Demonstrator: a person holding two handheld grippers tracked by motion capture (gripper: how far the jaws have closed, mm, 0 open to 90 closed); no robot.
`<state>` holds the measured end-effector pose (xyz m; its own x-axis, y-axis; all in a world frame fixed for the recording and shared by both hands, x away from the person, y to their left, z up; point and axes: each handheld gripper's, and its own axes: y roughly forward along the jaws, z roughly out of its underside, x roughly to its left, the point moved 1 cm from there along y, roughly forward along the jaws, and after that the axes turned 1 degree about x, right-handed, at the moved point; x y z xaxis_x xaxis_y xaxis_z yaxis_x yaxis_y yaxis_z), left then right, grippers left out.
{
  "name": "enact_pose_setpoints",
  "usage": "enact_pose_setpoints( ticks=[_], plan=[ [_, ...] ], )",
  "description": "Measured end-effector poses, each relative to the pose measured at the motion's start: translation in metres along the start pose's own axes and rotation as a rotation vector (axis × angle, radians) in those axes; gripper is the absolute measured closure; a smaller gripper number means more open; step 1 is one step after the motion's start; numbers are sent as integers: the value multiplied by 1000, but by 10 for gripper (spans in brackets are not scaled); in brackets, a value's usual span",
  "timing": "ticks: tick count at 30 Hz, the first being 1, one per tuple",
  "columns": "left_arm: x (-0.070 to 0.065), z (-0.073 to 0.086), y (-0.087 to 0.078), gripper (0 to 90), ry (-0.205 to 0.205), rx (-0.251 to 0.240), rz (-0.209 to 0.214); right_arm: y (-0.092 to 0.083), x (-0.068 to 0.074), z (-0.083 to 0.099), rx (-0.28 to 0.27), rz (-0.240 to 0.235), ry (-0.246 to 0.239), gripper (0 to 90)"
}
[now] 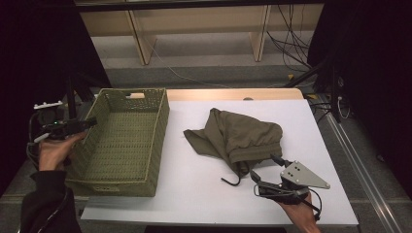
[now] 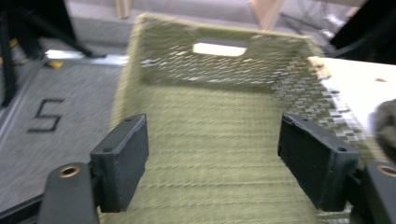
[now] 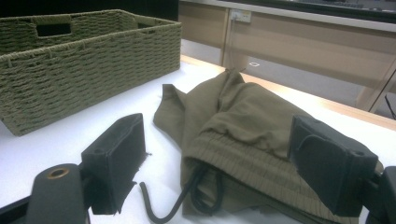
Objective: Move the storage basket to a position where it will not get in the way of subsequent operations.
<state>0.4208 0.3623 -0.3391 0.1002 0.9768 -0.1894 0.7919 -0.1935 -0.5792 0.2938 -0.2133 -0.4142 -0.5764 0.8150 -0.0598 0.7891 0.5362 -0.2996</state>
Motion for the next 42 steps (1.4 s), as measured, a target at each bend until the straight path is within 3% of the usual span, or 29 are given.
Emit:
enact_pose_setpoints(
  ticks=[5,18,31,42],
  plan=[
    [-21,-4,0,199,28,-29,57,-1,0,0,-1,0,2,200],
    [-54,-7,-3,157,59,-100,119,-1,-1,0,1,1,3,200],
    [-104,2,9,150,111,-96,259,-1,-2,1,12,8,5,199],
    [-141,18,18,150,156,-87,315,-1,-3,1,20,7,6,193]
  ],
)
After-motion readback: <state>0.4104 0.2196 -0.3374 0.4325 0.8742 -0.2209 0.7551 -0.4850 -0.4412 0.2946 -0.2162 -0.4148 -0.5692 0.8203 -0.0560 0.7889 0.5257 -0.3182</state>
